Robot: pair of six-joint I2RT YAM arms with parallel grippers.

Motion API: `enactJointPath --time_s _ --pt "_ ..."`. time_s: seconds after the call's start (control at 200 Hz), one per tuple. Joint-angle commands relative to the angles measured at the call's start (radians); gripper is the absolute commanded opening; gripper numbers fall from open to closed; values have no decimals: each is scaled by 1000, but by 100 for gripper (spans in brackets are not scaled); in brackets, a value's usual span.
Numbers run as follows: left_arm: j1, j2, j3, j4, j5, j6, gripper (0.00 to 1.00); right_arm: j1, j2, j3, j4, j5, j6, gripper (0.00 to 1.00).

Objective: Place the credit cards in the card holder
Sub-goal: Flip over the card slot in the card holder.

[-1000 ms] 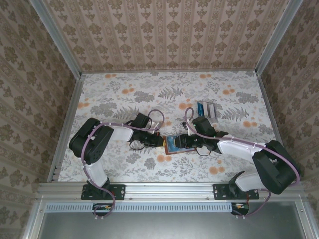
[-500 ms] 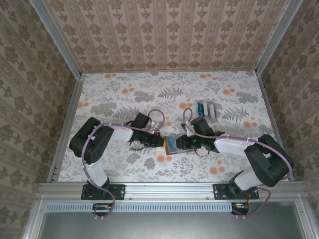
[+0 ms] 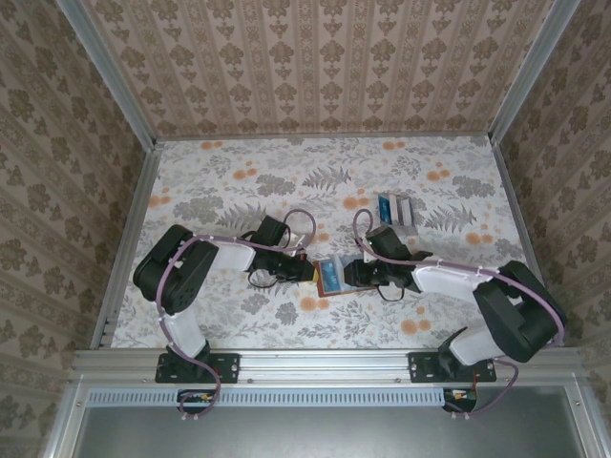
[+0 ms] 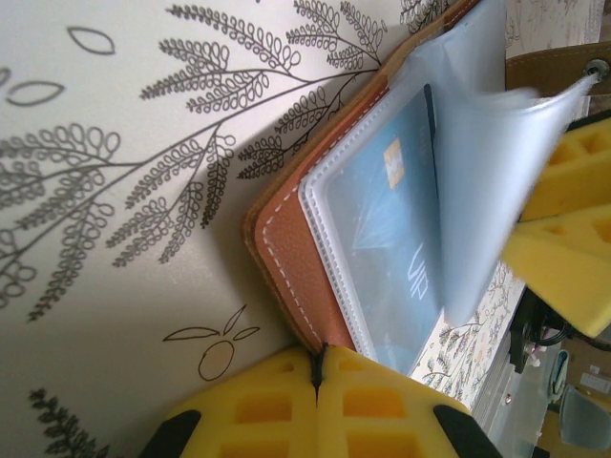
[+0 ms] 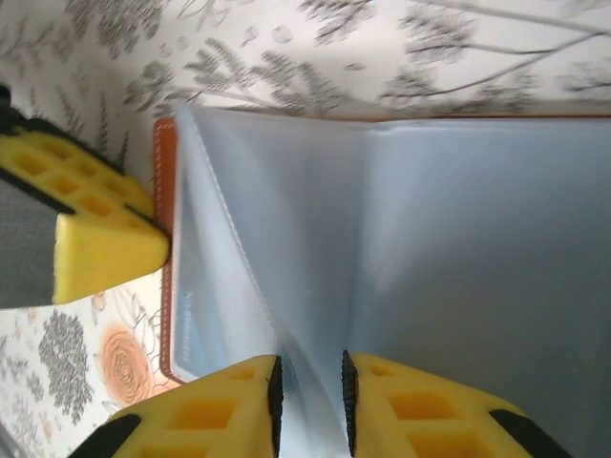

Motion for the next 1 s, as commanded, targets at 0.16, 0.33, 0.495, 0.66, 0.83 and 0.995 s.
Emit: enactJointPath --time_s 0.16,0.33,0.495,0.66,0.83,0.995 --pt "-41 98 -35 -86 -102 30 0 -6 -76 17 -156 141 -32 40" --pt "-46 97 -37 -80 -102 24 0 -5 -90 13 -168 168 1 40" --pt "-48 91 -51 -73 -106 18 0 -6 -148 15 -202 198 -2 46" --pt "-47 107 -44 -76 -104 20 0 -8 -153 35 -255 223 -36 51" --pt "-51 122 -31 -80 -98 22 0 -8 -155 27 -224 188 -24 51" --pt "-53 125 -31 -73 -98 23 0 -6 -75 26 -143 81 -15 52"
